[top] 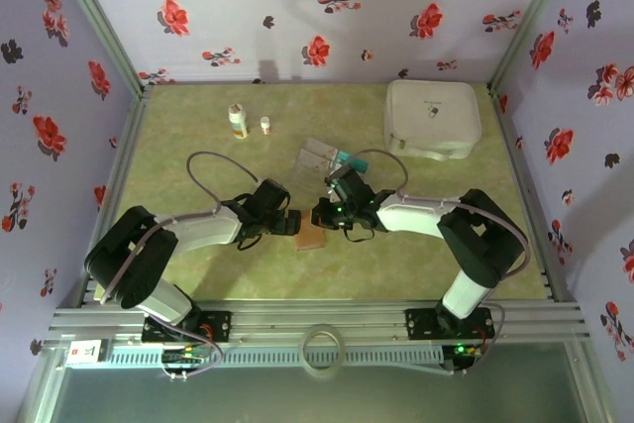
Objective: Put the credit cards into the card holder
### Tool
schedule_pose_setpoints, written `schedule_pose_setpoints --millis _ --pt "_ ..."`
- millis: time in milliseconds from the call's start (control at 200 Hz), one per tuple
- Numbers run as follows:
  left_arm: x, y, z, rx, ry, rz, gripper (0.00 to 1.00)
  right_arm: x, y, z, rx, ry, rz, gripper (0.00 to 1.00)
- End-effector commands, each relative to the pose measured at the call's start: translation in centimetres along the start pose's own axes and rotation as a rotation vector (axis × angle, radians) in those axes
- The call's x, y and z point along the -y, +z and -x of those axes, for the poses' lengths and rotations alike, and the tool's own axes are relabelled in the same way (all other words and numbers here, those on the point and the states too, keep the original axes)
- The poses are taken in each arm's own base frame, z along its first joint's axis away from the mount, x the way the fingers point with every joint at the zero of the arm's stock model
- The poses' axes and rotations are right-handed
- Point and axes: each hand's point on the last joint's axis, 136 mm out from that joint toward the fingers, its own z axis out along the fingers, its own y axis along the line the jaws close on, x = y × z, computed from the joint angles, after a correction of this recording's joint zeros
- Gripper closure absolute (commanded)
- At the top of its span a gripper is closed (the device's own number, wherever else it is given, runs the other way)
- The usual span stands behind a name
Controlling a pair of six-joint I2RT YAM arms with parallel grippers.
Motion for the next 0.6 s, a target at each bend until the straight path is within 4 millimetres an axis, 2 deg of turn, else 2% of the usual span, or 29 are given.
schedule_pose_setpoints --millis 0,595 --pt "-1.1 1.7 -3.3 -0.101 0.025 0.029 0.0 -0.6 0.3 0.5 -0.001 -0.013 0.023 1.0" --pt "-1.0 1.7 -3.3 -0.101 0.028 0.03 0.0 -0.9 1.7 -0.5 -0.034 -0.018 0.031 1.0"
